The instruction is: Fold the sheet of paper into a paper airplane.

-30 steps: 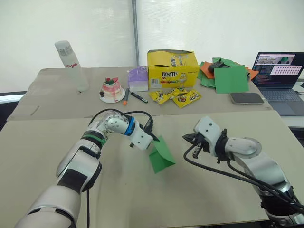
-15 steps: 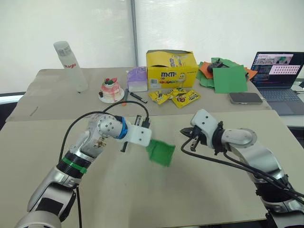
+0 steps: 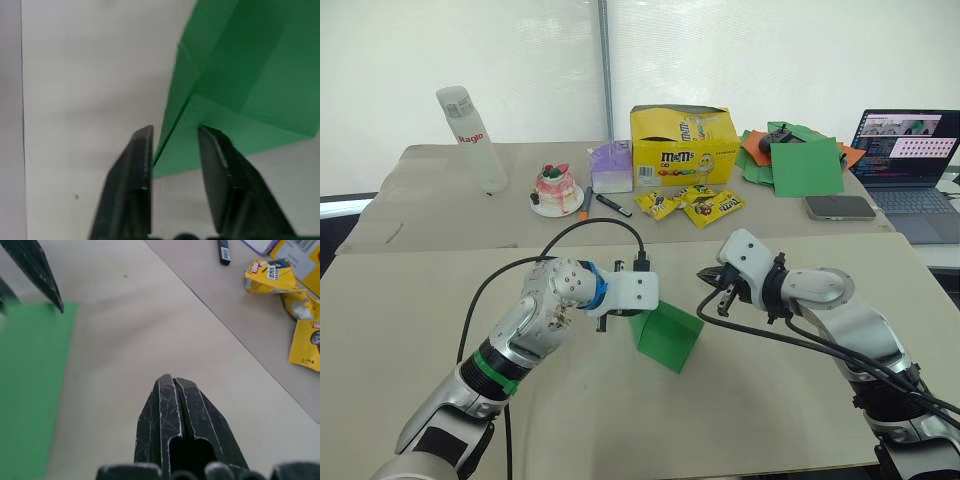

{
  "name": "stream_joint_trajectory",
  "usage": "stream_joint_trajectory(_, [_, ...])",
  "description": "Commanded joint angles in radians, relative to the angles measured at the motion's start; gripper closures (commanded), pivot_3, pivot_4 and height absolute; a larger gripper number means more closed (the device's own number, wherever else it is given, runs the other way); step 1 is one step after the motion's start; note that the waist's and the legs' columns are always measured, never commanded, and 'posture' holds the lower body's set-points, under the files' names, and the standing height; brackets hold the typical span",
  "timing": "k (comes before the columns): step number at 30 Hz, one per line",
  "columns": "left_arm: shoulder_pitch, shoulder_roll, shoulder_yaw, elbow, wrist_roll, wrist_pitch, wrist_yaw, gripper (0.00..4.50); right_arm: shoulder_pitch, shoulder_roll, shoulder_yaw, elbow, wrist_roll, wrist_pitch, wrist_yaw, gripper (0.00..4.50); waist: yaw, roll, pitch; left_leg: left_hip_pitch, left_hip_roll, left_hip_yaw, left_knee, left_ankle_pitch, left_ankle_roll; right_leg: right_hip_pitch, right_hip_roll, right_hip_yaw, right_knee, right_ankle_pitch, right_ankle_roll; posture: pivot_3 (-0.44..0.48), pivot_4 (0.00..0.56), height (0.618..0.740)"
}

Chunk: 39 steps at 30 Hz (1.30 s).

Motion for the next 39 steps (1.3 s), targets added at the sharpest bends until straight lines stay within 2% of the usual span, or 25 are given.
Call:
stream_joint_trajectory(1, [-0.011, 0.019, 0.076, -0.018, -0.066, 0.022, 0.014, 1.61, -0.035, -0.015, -0.042, -0.012, -0.004, -0.027, -0.001, 4.50, 0.000, 0.000, 0.000, 0.000, 0.000, 0.000, 0.000, 0.000, 0.000, 0.000, 0.000, 0.000, 0.000, 0.000, 0.000, 0.000, 0.150, 0.740])
stream_joint_trajectory(6, [-0.005, 0.069, 0.221, -0.007, -0.266, -0.008, -0.047, 0.01, -0.041, -0.026, -0.053, -0.032, 0.018, -0.032, 0.028, 4.50, 0.000, 0.000, 0.000, 0.000, 0.000, 0.000, 0.000, 0.000, 0.000, -0.001, 0.000, 0.000, 0.000, 0.000, 0.000, 0.000, 0.150, 0.740])
stream_joint_trajectory(10, [0.021, 0.148, 0.359, 0.019, -0.459, -0.069, -0.132, 0.01, -0.028, -0.019, -0.121, -0.113, 0.158, 0.044, 0.099, 4.50, -0.003, 0.000, 0.000, 0.000, 0.001, 0.000, 0.000, 0.000, 0.000, -0.001, -0.003, 0.000, 0.000, 0.000, 0.000, 0.000, 0.150, 0.740])
stream_joint_trajectory(14, [0.056, 0.204, 0.419, 0.069, -0.532, -0.078, -0.131, 0.01, 0.004, -0.011, -0.215, -0.201, 0.343, 0.194, 0.127, 4.50, 0.000, 0.000, 0.000, 0.000, 0.001, -0.002, 0.000, 0.000, 0.000, 0.000, -0.005, -0.001, -0.001, 0.000, 0.000, 0.000, 0.150, 0.740])
stream_joint_trajectory(17, [0.094, 0.219, 0.418, 0.089, -0.553, -0.122, -0.116, 0.00, 0.066, -0.040, -0.221, -0.272, 0.412, 0.267, 0.132, 3.58, 0.008, 0.000, 0.000, 0.001, 0.000, -0.003, 0.000, 0.000, 0.000, 0.001, -0.006, -0.001, -0.001, 0.000, 0.000, 0.000, 0.150, 0.740])
stream_joint_trajectory(21, [0.137, 0.196, 0.405, 0.068, -0.607, -0.117, -0.104, 0.00, 0.142, -0.046, -0.112, -0.286, 0.333, 0.227, 0.069, 2.21, 0.007, 0.000, 0.000, 0.000, -0.001, -0.003, 0.000, 0.000, 0.001, 0.001, -0.007, -0.001, 0.000, 0.000, 0.000, 0.000, 0.150, 0.740])
stream_joint_trajectory(27, [0.186, 0.193, 0.411, 0.068, -0.657, -0.132, -0.096, 0.00, 0.191, -0.032, -0.041, -0.245, 0.274, 0.192, 0.014, 2.21, 0.003, 0.000, 0.000, 0.000, 0.000, -0.002, 0.000, 0.000, 0.001, 0.000, -0.007, -0.001, 0.000, 0.000, 0.000, 0.000, 0.150, 0.740])
stream_joint_trajectory(28, [0.189, 0.194, 0.412, 0.072, -0.660, -0.137, -0.092, 0.00, 0.194, -0.025, -0.046, -0.241, 0.273, 0.187, 0.007, 2.78, 0.003, 0.000, 0.000, 0.000, 0.000, -0.002, 0.000, 0.000, 0.001, 0.000, -0.007, -0.001, 0.000, 0.000, 0.000, 0.000, 0.150, 0.740])
stream_joint_trajectory(33, [0.202, 0.188, 0.425, 0.085, -0.689, -0.139, -0.064, 0.00, 0.184, -0.035, -0.045, -0.205, 0.239, 0.097, 0.022, 4.47, 0.004, 0.000, 0.000, 0.001, 0.000, -0.002, 0.000, 0.000, 0.001, 0.000, -0.007, -0.002, -0.001, 0.000, 0.000, 0.000, 0.150, 0.740])
stream_joint_trajectory(37, [0.211, 0.176, 0.440, 0.094, -0.727, -0.146, -0.047, 0.00, 0.175, -0.077, 0.006, -0.157, 0.171, -0.019, 0.077, 4.47, 0.004, 0.000, 0.000, 0.001, -0.001, -0.002, 0.000, 0.000, 0.001, 0.000, -0.007, -0.002, -0.001, 0.000, 0.000, 0.000, 0.150, 0.740])
stream_joint_trajectory(39, [0.229, 0.184, 0.452, 0.088, -0.757, -0.121, -0.048, 0.00, 0.154, -0.046, 0.014, -0.130, 0.173, -0.091, 0.101, 4.47, 0.000, 0.000, 0.000, 0.001, -0.001, -0.002, 0.000, 0.000, 0.001, 0.000, -0.007, -0.002, -0.001, 0.000, 0.000, 0.000, 0.150, 0.740])
